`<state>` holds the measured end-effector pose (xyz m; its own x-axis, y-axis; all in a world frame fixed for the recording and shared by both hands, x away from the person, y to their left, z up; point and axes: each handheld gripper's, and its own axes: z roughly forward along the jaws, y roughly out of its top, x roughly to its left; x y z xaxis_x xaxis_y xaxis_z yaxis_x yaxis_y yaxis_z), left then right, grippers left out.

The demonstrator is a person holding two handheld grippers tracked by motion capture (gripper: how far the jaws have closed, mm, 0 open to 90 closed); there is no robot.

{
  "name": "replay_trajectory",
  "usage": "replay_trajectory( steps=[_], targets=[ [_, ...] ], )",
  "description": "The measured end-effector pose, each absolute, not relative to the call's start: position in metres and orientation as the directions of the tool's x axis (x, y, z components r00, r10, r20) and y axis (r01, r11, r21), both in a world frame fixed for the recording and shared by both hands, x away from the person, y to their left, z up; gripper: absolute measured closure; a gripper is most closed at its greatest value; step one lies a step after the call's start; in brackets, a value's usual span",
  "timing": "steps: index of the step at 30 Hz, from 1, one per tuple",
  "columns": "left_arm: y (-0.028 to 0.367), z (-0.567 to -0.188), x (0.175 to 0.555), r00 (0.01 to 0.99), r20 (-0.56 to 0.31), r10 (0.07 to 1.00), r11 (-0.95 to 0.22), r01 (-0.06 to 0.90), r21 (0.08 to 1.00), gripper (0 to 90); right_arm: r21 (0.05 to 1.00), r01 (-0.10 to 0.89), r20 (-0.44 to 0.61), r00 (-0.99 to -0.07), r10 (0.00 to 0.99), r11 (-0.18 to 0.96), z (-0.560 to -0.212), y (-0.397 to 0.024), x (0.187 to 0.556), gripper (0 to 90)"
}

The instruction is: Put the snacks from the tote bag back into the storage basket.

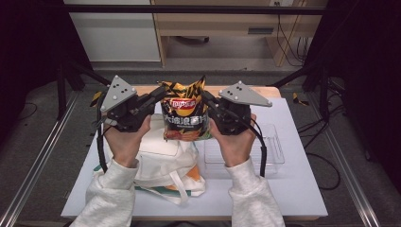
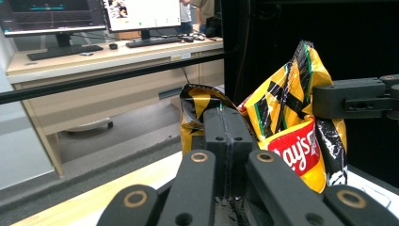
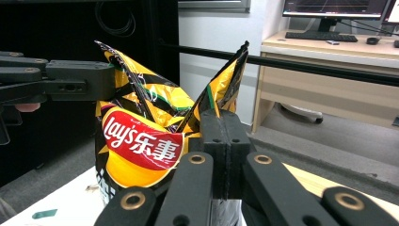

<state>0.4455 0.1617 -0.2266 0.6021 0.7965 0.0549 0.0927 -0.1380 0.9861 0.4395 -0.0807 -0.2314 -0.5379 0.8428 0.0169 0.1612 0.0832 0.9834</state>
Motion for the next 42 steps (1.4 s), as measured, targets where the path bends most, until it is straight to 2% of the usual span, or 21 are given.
replay_trajectory(
  steps=[19, 42],
  targets=[
    [0.114, -0.232, 0.452, 0.643, 0.071, 0.763, -0.153, 0.073, 0.986, 90.0, 0.983, 0.172, 0.028, -0.478, 0.878, 0.062, -0.238, -0.13, 0.432, 90.0],
    [0.069, -0.261, 0.469, 0.683, 0.005, 0.73, -0.13, 0.131, 0.983, 90.0, 0.974, 0.218, 0.044, -0.423, 0.905, 0.055, -0.26, -0.17, 0.437, 90.0]
  ],
)
